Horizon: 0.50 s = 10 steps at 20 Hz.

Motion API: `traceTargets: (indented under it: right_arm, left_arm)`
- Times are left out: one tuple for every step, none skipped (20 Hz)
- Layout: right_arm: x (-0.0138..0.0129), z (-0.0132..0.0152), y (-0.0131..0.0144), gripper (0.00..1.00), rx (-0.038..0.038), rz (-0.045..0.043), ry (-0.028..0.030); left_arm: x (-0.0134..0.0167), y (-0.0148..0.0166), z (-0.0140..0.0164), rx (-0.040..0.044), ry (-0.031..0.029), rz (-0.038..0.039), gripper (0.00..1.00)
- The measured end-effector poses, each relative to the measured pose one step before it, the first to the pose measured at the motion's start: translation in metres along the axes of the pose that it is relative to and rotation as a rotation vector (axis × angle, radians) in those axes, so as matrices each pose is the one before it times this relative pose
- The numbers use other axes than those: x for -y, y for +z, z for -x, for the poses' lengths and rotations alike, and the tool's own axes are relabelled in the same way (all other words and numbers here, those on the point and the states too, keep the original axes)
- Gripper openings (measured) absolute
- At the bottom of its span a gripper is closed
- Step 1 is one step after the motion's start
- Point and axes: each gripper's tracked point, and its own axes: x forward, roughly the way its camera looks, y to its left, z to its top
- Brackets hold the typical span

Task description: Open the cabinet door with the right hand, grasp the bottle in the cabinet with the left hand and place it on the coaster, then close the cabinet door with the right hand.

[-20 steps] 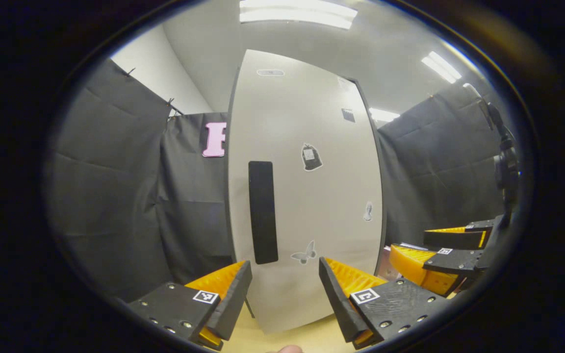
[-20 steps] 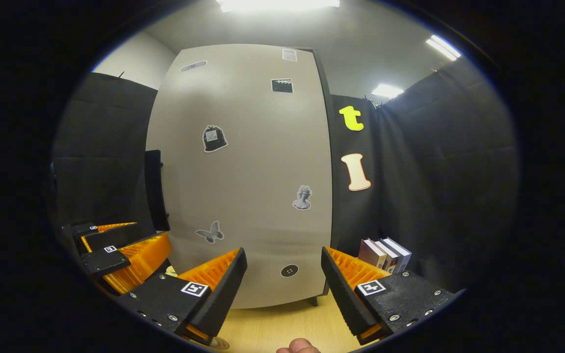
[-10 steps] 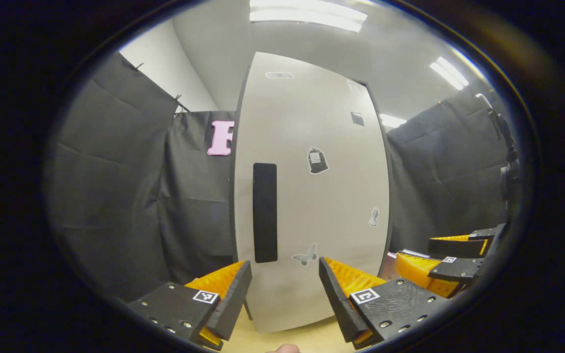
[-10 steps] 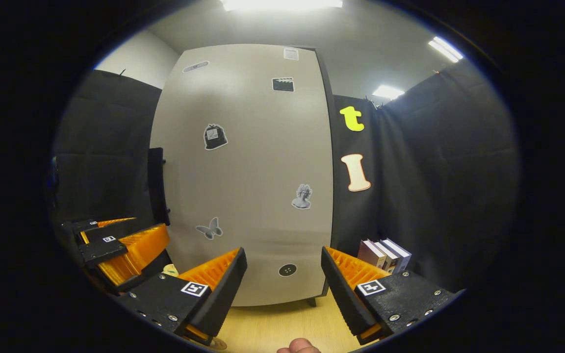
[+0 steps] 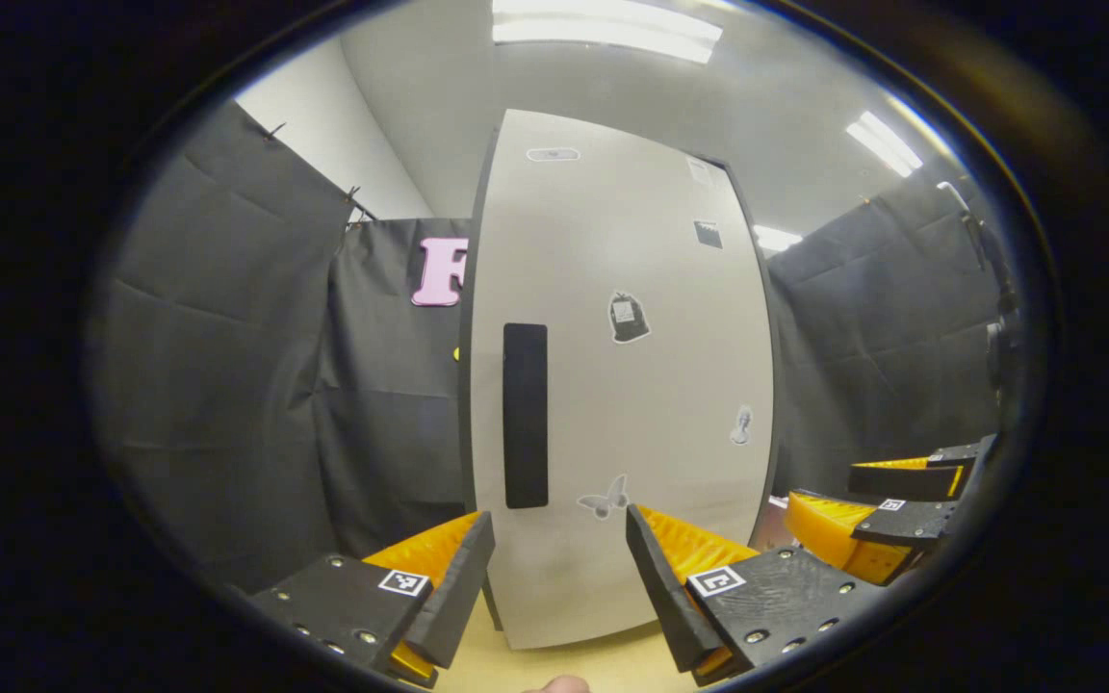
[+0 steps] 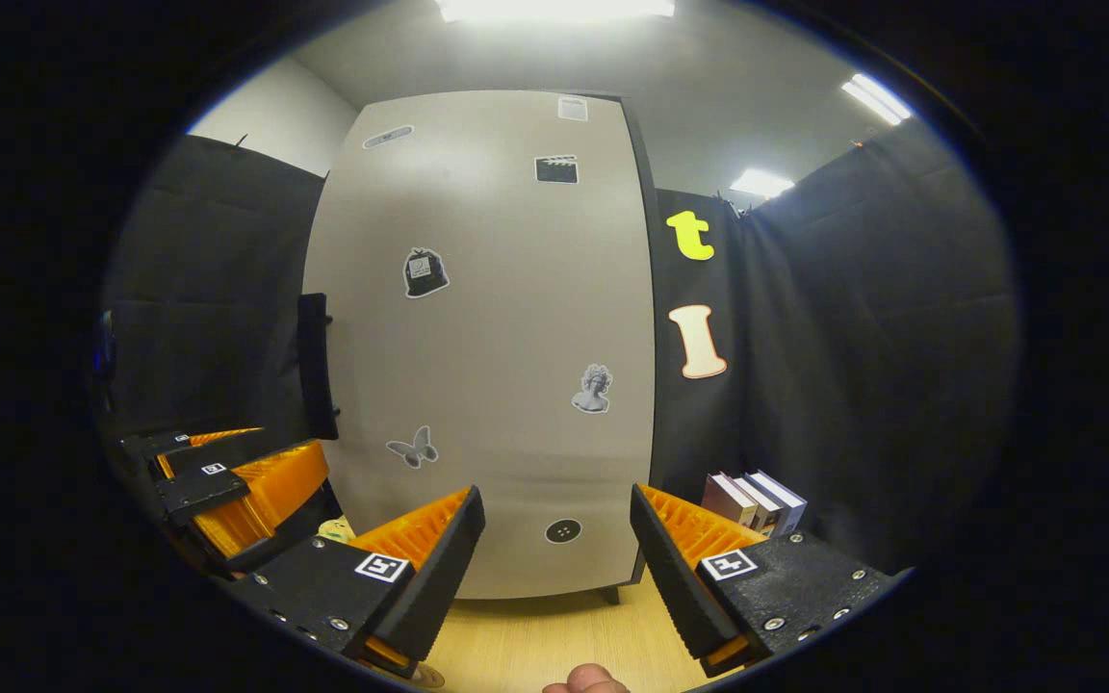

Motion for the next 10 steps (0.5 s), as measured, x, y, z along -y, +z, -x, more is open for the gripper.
traceTargets:
  right_arm:
    - [0.00082,-0.00009,-0.00063,0.94,-0.00010,0.00142,-0.00050]
    - [0.00093,0.00115,0.00035,0.94,-0.00009,0.00105,-0.00071]
    - [-0.00053,0.00003,-0.00008,0.94,0.00067,-0.00142,0.00119]
    - [0.00000,0.00077,0.00055,0.94,0.00002,0.00132,0.00038]
    - [0.00058,0.00143,0.00089,0.94,0.00154,0.00157,0.00002]
    - [0.00058,0.00084,0.00091,0.95,0.00187,-0.00029,-0.00052]
    - [0.00108,0.00085,-0.00021,0.95,0.00146,-0.00084,-0.00024]
    - [-0.00014,0.00098,0.00052,0.94,0.00123,-0.00101,0.00048]
    - [0.00020,0.00050,-0.00037,0.95,0.00019,0.00028,-0.00109]
    - [0.00054,0.00155,-0.00072,0.95,-0.00089,0.00056,-0.00165]
  left_arm:
    - [-0.00034,-0.00054,0.00034,-0.00274,0.00140,-0.00023,0.82]
    - [-0.00012,0.00032,-0.00008,-0.00056,-0.00059,0.00183,0.82]
    - [-0.00099,0.00037,-0.00027,0.00107,0.00186,0.00111,0.82]
    - [-0.00070,0.00091,0.00004,0.00135,0.00184,0.00039,0.82]
    - [-0.00045,-0.00033,0.00016,0.00093,0.00084,0.00002,0.82]
    - [-0.00004,-0.00027,0.00045,0.00020,0.00045,-0.00074,0.82]
    - [-0.00013,-0.00008,-0.00014,0.00041,-0.00184,0.00010,0.82]
    - [0.00012,0.00019,0.00047,-0.00033,-0.00123,-0.00063,0.82]
    - [-0.00029,0.00032,0.00040,-0.00096,-0.00021,-0.00218,0.82]
    - [-0.00041,0.00096,-0.00040,0.00023,-0.00219,-0.00070,0.82]
